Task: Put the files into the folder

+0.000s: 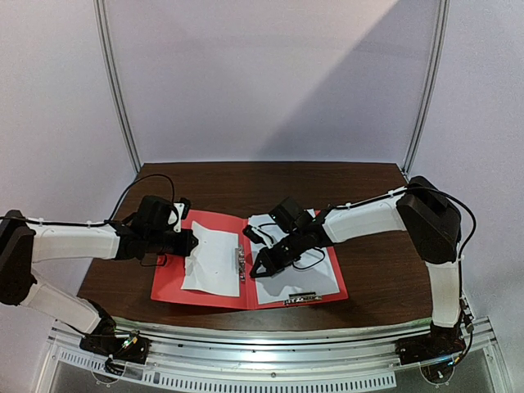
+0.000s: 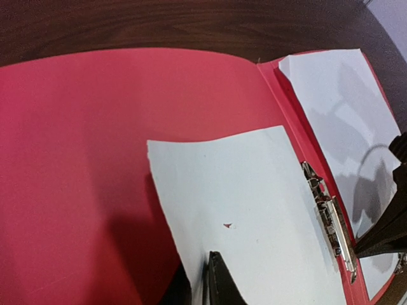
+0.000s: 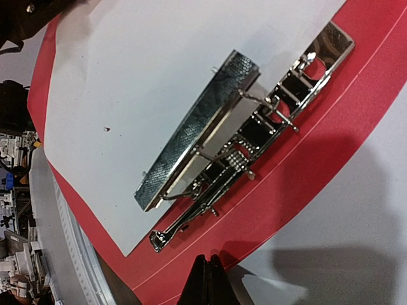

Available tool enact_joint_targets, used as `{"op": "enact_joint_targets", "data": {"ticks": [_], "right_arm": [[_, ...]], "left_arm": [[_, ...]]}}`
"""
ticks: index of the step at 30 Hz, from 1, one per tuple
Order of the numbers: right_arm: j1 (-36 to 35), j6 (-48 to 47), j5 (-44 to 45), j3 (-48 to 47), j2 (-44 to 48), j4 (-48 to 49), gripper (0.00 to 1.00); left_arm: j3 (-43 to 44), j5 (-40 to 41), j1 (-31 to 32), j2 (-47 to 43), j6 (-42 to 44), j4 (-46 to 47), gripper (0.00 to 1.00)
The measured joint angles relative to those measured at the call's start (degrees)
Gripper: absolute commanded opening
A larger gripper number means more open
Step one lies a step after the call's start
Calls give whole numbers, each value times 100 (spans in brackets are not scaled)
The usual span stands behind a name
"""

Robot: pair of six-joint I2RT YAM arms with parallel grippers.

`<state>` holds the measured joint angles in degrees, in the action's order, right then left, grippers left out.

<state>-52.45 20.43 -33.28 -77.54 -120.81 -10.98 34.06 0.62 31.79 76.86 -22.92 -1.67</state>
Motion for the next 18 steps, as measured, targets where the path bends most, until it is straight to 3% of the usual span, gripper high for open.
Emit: {"op": "enact_joint_targets", "data": {"ticks": [5,10,13,16,18], "right_arm": [[0,-9,2,0,0,-39,0],[0,-15,4,0,2,-59,0],[0,-15,4,0,13,-66,0],[0,-15,4,35,76,-59,1],[0,-11,0,76,122,-57,7]], "left_arm": [[2,-4,0,2,7,2,21],[2,-11,0,-2,-26,0,51],[2,24,-11,-125,-85,-59,61],[2,142,-15,-496,-109,-118,64],[7,227,-20,-776,-111,-162,63]]}}
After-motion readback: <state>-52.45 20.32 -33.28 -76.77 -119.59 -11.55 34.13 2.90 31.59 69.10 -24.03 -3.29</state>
